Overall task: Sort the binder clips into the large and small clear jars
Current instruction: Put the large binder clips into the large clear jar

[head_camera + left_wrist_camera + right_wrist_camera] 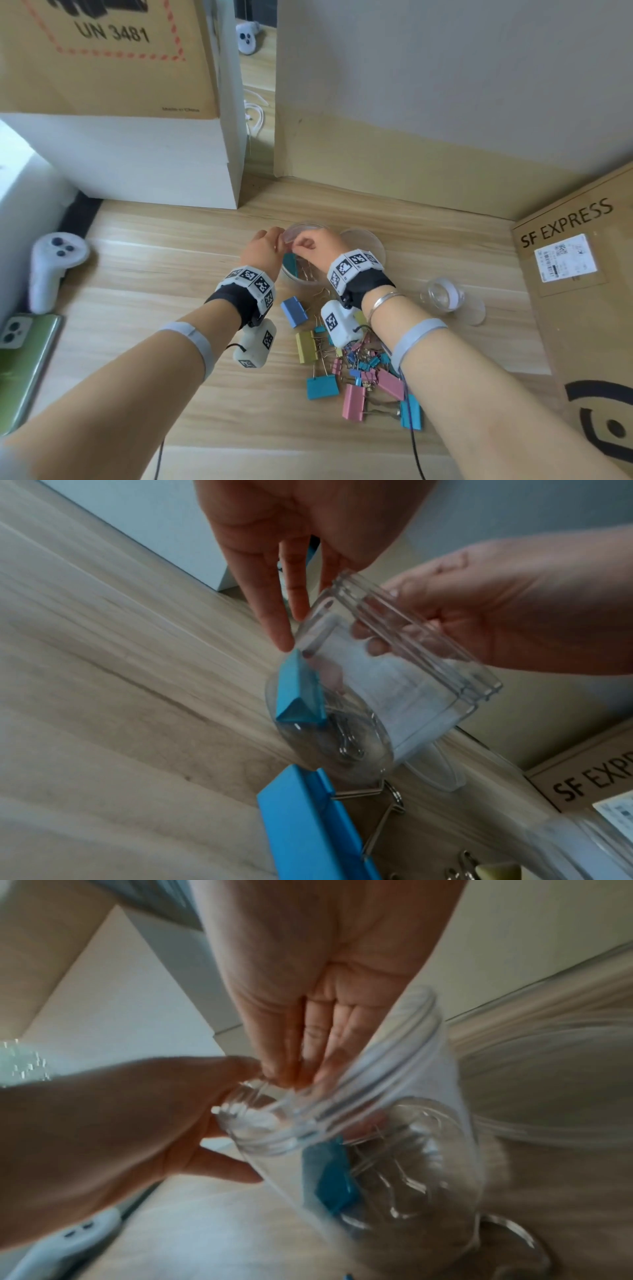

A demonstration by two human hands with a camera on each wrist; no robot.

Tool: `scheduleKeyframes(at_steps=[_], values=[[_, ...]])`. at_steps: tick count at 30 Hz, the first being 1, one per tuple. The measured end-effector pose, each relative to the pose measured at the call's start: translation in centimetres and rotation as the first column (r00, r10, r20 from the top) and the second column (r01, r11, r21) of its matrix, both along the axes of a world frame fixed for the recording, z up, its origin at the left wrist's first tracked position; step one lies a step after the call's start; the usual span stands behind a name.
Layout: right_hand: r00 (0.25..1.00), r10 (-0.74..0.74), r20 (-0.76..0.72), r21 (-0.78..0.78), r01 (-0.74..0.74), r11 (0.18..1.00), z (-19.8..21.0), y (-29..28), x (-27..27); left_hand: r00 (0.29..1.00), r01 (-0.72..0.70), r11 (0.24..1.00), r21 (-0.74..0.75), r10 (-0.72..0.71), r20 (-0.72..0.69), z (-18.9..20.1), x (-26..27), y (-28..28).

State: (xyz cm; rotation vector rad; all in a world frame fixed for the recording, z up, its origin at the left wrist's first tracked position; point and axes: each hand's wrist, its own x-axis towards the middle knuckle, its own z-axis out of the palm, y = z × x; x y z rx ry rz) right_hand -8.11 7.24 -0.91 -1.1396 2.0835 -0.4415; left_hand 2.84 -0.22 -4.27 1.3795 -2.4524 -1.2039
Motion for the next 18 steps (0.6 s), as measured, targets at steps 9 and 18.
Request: scheduleKeyframes(at_steps=[9, 18], values=[[0.749, 0.621, -0.229, 0.347, -0.533, 0.771, -0.7, 5.4, 3.8, 0.972, 0.159, 0.975, -0.153, -0.128, 0.196, 0.9, 0.3, 1.6], [0.84, 0.486, -0.241, 0.32, -0.404, 0.857, -3.3, 6.2, 4.6, 0.956, 0.26, 0.915, -0.308, -0.197, 0.219, 0.9, 1.5, 3.2]])
